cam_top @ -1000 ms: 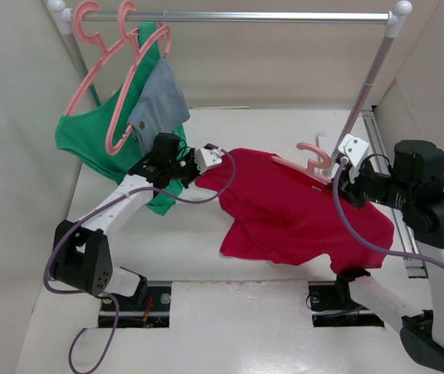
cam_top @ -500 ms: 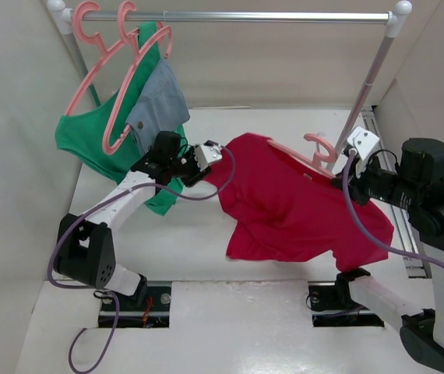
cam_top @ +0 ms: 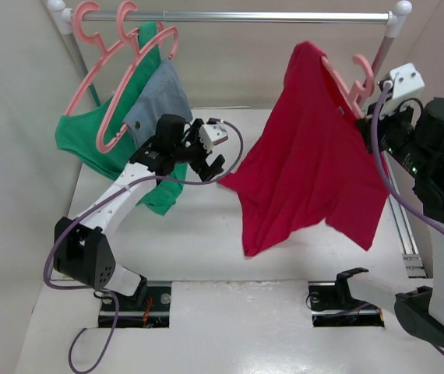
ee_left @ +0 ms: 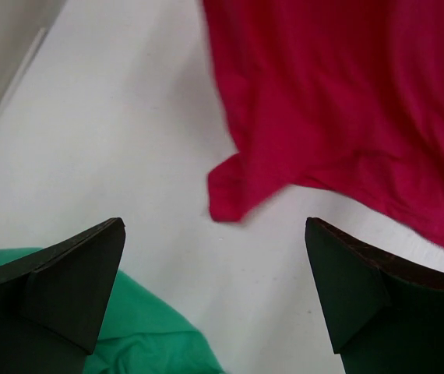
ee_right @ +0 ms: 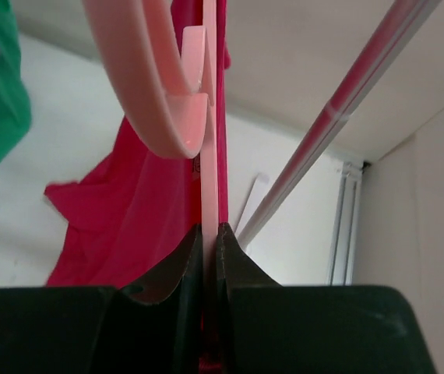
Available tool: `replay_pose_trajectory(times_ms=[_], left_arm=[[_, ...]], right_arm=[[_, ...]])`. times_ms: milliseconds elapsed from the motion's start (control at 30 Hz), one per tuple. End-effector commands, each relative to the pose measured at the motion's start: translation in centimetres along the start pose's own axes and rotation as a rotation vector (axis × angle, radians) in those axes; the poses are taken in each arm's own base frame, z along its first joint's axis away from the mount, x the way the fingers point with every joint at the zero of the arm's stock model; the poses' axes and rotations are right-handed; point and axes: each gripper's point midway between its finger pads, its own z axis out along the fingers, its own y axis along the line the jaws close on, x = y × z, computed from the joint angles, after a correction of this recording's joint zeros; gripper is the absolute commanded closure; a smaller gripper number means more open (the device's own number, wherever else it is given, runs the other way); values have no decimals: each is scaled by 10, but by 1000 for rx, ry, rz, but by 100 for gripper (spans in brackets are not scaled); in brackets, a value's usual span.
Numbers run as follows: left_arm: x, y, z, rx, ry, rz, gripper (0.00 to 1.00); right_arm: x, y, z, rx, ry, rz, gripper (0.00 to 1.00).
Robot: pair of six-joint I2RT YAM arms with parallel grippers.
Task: Place the t-shirt on the hanger
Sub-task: Hang the hanger with tshirt onto the clothesline
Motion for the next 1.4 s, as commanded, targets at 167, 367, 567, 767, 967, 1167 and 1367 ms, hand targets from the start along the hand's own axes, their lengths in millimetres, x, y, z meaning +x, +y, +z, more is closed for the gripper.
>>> replay_pose_trajectory(times_ms=[167, 367, 567, 767, 967, 1167, 1367], left_arm=[[-3, -17, -7, 39, -11, -21, 0], [-5, -20, -10, 38, -34, -9, 0], [0, -22, -12, 29, -31, -8, 0], [4, -25, -14, 26, -36, -5, 0], [10, -29, -15, 31, -28, -11, 0], [10, -29, -15, 31, -28, -11, 0], [13, -32, -14, 44, -25, -15, 0]], right_arm=[[-116, -53, -2, 234, -367, 47, 100], [-139, -74, 24, 324, -417, 50, 100], [-137, -77, 66, 329, -396, 48, 100], [-109, -71, 101, 311, -315, 48, 100], [-81, -66, 122, 265, -270, 88, 100], [-67, -60, 118, 232, -256, 102, 100], [-68, -58, 78, 236, -292, 53, 17]])
